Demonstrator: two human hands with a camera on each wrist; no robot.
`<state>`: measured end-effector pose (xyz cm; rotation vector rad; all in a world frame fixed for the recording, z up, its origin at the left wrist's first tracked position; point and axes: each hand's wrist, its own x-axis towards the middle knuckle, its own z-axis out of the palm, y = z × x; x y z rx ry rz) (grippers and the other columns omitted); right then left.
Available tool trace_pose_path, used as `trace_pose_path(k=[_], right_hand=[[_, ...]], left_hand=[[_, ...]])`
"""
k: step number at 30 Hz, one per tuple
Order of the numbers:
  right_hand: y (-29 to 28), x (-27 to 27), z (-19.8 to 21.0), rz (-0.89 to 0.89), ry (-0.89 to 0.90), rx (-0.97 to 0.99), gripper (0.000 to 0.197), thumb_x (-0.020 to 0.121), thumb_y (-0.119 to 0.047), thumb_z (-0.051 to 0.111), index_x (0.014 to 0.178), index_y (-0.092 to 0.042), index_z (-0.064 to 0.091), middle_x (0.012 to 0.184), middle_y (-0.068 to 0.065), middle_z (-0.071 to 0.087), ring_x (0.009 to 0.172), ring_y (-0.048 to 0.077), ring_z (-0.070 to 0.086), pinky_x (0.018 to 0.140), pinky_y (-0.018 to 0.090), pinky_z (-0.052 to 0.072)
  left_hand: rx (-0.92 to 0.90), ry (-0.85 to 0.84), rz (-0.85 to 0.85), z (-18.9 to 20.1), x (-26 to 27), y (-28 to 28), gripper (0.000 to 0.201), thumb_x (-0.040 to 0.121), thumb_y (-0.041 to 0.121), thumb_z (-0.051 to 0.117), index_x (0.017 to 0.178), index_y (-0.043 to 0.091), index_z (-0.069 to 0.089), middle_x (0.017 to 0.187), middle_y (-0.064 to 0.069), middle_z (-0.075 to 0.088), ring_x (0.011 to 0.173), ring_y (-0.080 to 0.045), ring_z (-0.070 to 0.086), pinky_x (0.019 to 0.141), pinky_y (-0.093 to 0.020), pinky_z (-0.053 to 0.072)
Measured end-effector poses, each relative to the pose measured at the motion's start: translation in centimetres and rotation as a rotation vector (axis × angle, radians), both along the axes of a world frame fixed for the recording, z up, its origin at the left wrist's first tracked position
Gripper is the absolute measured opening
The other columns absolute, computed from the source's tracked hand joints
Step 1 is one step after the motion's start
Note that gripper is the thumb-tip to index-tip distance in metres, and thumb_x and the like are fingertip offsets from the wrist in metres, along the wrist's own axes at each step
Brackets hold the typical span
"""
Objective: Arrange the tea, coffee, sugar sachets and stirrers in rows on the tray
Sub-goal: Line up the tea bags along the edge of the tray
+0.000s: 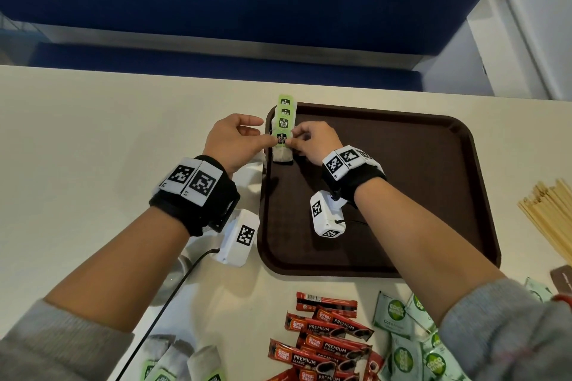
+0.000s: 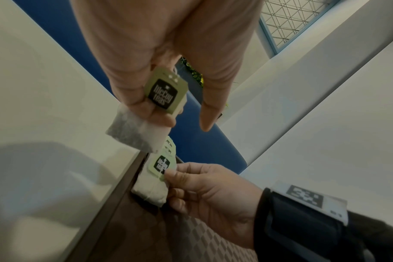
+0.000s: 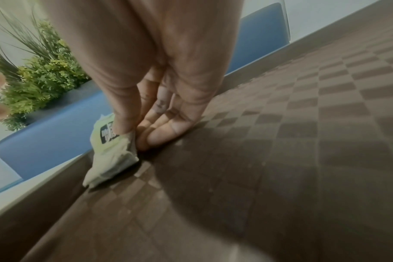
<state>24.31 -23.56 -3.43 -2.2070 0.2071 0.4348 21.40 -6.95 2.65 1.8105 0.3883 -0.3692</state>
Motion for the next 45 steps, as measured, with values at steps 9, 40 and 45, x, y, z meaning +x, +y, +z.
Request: trace_pose_path(k=[9, 40, 45], right_hand=[[0.2, 0.0, 0.0, -0.081, -0.046, 0.017, 0.022, 0.079, -0.014, 0.074, 0.098, -0.013, 0.063, 0.076, -0.002, 0.065, 0.079, 0.011, 0.062, 0.085, 0.03, 0.053], [0.2, -1.1, 3.4, 0.186, -0.051, 0.258, 0.018, 0.084, -0.028, 0.069, 0.097, -0.016, 0.069, 0.097, 0.009, 0.069, 0.085, 0.02, 0.066, 0.073, 0.028, 0.057], [-0.4, -1.3, 2.9, 0.148, -0.002, 0.256, 0.021, 0.081, -0.013, 0.071, 0.102, -0.007, 0.069, 0.099, 0.013, 0.069, 0.077, 0.013, 0.063, 0.067, 0.02, 0.054]], left_hand=[[0.051, -0.003, -0.049, 0.0, -0.2, -0.1, 0.042, 0.074, -0.005, 0.066, 0.11, 0.016, 0.06, 0.099, 0.0, 0.06, 0.091, -0.014, 0.058, 0.064, -0.019, 0.045], [0.084, -0.083, -0.091, -0.7, -0.3, -0.8, 0.033, 0.081, 0.011, 0.072, 0.105, 0.026, 0.056, 0.078, 0.003, 0.062, 0.073, -0.011, 0.058, 0.076, -0.029, 0.049], [0.128, -0.076, -0.08, -0.7, -0.8, -1.1, 0.032, 0.082, 0.011, 0.071, 0.106, 0.023, 0.054, 0.092, -0.001, 0.067, 0.084, -0.017, 0.063, 0.071, -0.028, 0.047]])
